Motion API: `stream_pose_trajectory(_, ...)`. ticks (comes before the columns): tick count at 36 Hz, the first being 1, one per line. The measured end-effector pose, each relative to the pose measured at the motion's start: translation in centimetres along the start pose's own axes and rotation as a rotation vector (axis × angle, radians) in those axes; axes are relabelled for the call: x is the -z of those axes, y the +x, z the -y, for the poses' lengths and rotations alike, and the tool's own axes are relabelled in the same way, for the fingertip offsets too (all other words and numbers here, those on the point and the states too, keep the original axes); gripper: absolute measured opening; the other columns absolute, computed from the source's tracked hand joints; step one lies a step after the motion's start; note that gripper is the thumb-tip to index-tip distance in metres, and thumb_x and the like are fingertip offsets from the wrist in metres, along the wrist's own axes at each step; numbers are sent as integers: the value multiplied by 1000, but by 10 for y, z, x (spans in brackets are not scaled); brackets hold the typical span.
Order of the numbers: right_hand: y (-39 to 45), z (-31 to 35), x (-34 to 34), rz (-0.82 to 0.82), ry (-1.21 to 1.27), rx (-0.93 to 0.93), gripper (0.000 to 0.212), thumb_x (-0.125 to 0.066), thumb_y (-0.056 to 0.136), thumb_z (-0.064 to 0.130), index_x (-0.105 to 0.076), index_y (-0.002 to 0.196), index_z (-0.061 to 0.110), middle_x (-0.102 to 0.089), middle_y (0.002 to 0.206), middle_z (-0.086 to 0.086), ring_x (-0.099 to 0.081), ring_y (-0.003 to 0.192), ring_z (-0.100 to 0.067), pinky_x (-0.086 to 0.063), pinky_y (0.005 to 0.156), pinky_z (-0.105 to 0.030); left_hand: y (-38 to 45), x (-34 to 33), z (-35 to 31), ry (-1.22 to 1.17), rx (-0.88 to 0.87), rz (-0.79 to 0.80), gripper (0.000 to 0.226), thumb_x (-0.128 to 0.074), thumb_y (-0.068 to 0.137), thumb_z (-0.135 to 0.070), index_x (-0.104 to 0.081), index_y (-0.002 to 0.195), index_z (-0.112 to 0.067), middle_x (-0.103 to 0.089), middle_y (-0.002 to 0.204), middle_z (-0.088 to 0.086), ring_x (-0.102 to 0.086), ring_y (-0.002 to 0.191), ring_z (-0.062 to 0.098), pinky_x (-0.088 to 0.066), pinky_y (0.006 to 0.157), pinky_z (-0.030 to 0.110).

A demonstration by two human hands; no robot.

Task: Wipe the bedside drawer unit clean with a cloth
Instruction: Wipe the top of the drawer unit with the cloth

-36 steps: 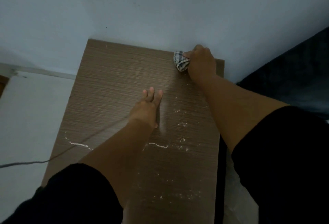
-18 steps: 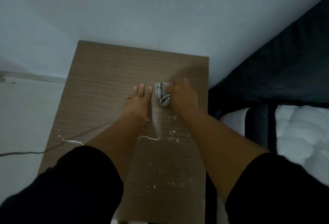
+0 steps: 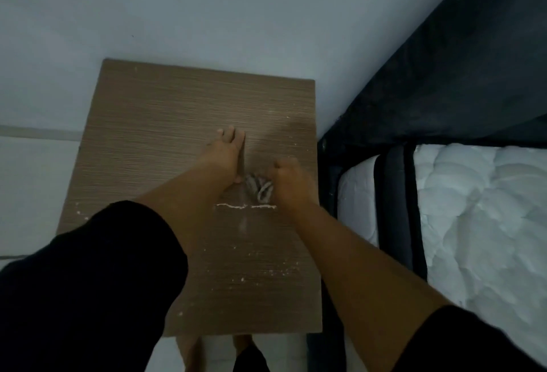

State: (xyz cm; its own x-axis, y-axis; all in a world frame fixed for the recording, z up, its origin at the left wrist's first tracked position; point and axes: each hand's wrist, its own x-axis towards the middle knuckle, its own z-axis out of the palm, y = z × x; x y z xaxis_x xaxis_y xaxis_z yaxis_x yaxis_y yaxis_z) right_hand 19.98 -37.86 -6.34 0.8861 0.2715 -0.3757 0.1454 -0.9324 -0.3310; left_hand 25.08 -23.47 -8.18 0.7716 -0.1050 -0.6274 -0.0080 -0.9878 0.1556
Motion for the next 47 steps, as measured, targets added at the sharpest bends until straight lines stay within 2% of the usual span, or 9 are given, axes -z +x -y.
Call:
stream_pose_trajectory(4, 28, -20, 23, -179, -26, -78, 29, -54, 93, 25, -63, 120, 20, -53, 120, -7, -50, 112, -26, -45, 86, -31, 7, 7, -19, -20, -33, -16, 113, -76, 77, -15, 6, 154, -15, 12, 161, 4, 6, 149, 24, -13, 120, 41)
stream_pose_trajectory(10, 73, -48, 57, -262, -22, -102, 32, -48, 96, 18, -60, 125, 22, -54, 121, -6, -50, 111, -24, -41, 86, -27, 18, 2, -33, 34, -10, 15, 119, -78, 74, -17, 11, 153, -12, 17, 160, 7, 7, 149, 26, -16, 121, 43)
stream_pose_trajectory(14, 104, -61, 70, -242, -55, -123, 34, -47, 96, 18, -57, 128, 23, -50, 129, -8, -47, 117, -25, -43, 93, -32, 21, -1, -30, 80, -18, 23, 121, -78, 74, -20, 15, 151, -13, 21, 159, 7, 9, 149, 26, -17, 121, 42)
stream_pose_trajectory(20, 150, -78, 72, -230, 110, -261, 36, -44, 96, 33, -53, 126, 16, -51, 122, -10, -51, 110, -24, -33, 79, -24, 28, -1, -34, 89, -9, 43, 120, -77, 76, -20, 17, 151, -15, 22, 158, 6, 11, 149, 26, -18, 121, 43)
stream_pose_trajectory(24, 161, -76, 71, -218, 189, -313, 41, -48, 95, 37, -51, 120, 5, -50, 122, -14, -52, 110, -29, -41, 89, -31, 30, 1, -33, 104, 4, 76, 120, -76, 77, -21, 20, 150, -16, 25, 158, 5, 12, 148, 26, -17, 120, 43)
stream_pose_trajectory(27, 165, -75, 68, -240, 219, -323, 41, -48, 95, 40, -50, 117, 5, -50, 121, -15, -54, 109, -30, -42, 89, -34, 33, 1, -32, 93, 10, 84, 120, -75, 78, -21, 21, 150, -17, 26, 157, 4, 14, 148, 25, -17, 120, 44)
stream_pose_trajectory(34, 128, -67, 57, -177, 117, -123, 33, -44, 99, 30, -58, 122, 11, -49, 131, -12, -45, 124, -25, -40, 98, -33, 31, 3, -30, 93, 22, 78, 119, -75, 78, -20, 19, 150, -17, 25, 158, 4, 14, 148, 24, -15, 120, 45)
stream_pose_trajectory(39, 81, -67, 32, -59, -117, -6, 44, -56, 91, 36, -48, 134, 33, -42, 130, -1, -35, 124, -22, -45, 92, -34, 26, 4, -33, 90, 25, 45, 115, -74, 79, -17, 16, 152, -17, 23, 158, 4, 13, 149, 24, -14, 120, 46)
stream_pose_trajectory(47, 7, -47, -3, 23, -103, 27, 49, -57, 90, 34, -43, 137, 32, -40, 132, -2, -34, 123, -23, -48, 90, -36, 8, -11, -37, -19, 64, -46, 91, -59, 90, -7, 5, 153, -12, 12, 161, 4, 6, 150, 22, -18, 119, 35)
